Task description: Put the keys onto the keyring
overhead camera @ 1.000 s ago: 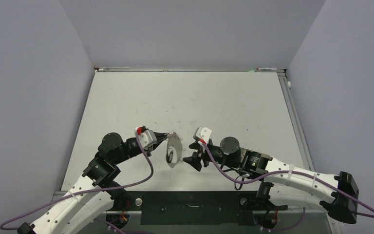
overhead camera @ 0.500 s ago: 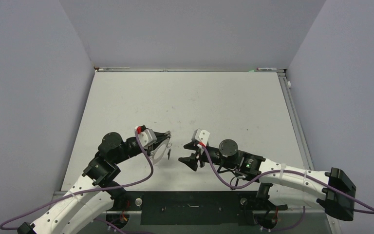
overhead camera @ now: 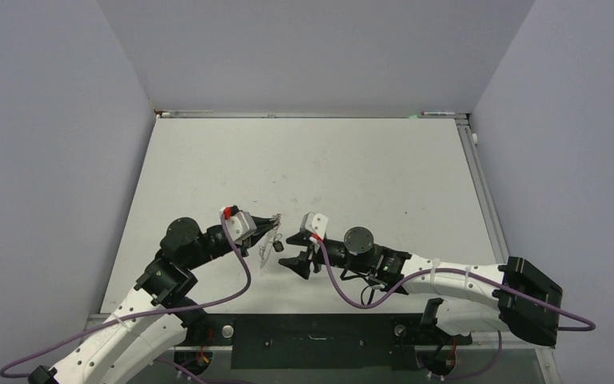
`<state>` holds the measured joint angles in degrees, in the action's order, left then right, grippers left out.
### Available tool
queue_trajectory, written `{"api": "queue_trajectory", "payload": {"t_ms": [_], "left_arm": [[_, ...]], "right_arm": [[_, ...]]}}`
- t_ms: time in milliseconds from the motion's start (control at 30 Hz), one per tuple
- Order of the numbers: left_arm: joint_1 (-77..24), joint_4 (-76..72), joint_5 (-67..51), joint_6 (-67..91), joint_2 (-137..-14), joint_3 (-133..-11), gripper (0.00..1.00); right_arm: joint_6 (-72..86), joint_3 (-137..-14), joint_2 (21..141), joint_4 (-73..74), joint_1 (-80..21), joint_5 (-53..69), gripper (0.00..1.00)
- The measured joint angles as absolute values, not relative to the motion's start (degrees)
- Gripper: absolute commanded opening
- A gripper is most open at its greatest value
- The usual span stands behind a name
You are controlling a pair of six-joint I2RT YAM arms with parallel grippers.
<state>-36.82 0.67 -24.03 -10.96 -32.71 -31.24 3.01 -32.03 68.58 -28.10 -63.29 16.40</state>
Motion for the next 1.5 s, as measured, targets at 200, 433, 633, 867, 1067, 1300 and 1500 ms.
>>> {"api": "queue_trajectory", "payload": {"t_ms": [200,433,633,867,1067,1300,1500], "left_arm": [[-36.8,0.6,-24.0,-11.0,-32.7,-31.2,0.00],[-36.8,0.7,-24.0,-10.9,-32.7,-31.2,0.00],[-36.8,0.6,-24.0,-10.9,-32.8,-31.2,0.00],[-36.8,0.7,-23.9,-10.9,-33.0,-31.2,0.00],[-36.8,0.8,-22.5,-9.7,-35.2,-31.6,0.00],[-37.2,1.1,-16.9,-2.9,-43.5,-35.4,0.00],[-38.1,1.9,-8.9,2.8,-54.2,-41.4,0.00]], "right_arm": [[3.0,-32.3,70.5,-31.3,-63.3,18.7,0.51],[3.0,-33.5,72.4,-32.9,-63.2,18.9,0.37],[2.6,-34.7,73.0,-33.2,-63.0,18.3,0.07],[1.6,-34.7,72.8,-32.5,-63.0,18.2,0.05],[-0.8,-34.8,70.2,-28.0,-62.3,15.4,0.05],[-2.4,-38.4,69.4,-18.0,-56.9,11.5,0.05],[-4.0,-42.9,69.8,-9.6,-50.7,9.9,0.05]]}}
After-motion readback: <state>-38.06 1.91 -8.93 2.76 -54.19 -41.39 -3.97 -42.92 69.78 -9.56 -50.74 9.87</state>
